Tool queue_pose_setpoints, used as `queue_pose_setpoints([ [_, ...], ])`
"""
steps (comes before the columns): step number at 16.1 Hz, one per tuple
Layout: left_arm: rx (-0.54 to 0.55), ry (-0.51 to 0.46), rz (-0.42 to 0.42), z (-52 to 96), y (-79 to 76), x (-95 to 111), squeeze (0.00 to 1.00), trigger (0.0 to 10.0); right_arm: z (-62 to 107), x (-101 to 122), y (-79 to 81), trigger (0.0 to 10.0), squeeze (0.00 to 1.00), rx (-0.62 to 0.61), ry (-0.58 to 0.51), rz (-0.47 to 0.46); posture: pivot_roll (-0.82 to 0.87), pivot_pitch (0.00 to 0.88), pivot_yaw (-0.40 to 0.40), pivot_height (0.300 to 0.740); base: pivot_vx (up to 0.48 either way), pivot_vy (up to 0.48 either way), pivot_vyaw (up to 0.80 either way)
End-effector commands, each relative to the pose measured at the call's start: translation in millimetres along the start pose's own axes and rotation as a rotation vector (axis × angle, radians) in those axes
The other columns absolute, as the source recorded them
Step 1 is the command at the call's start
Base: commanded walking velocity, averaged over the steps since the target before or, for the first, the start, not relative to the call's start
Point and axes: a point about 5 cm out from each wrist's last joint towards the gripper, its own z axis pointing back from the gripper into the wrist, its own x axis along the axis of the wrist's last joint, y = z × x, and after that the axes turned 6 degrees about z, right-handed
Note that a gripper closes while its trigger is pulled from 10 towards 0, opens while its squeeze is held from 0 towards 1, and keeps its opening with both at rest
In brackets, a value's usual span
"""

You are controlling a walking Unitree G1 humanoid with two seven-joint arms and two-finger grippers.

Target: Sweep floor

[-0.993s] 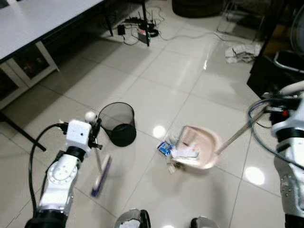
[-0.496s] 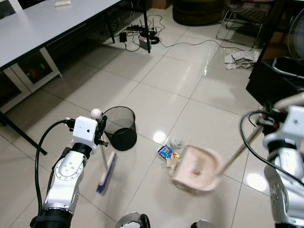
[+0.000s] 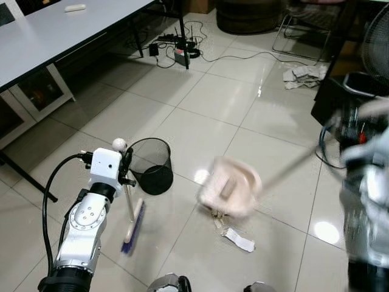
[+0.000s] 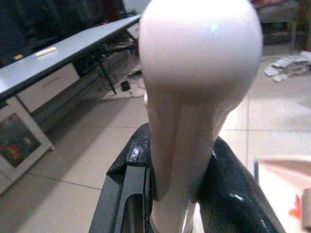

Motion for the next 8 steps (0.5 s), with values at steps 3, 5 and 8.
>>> queue_pose_setpoints([
  [3,0.056,-0.087,-0.005,-3.7,4.5,19.9,0.0,10.0,-21.6,36.4,17.8,10.0,0.0,0.032,-0.11,-0.082,-0.03,0.003,0.077,0.74,0.0,0.0,0.0],
  [5,0.082,-0.088,-0.001,-3.8,2.6,19.7,0.0,10.0,-35.8,45.9,22.8,10.0,0.0,0.022,-0.124,-0.088,-0.03,0.0,0.065,0.74,0.0,0.0,0.64],
  [8,0.081,-0.083,0.01,-1.7,1.3,18.8,0.0,10.0,-41.5,47.8,30.2,10.0,0.0,0.04,-0.106,-0.058,-0.04,0.0,0.063,0.74,0.086,0.0,0.8],
])
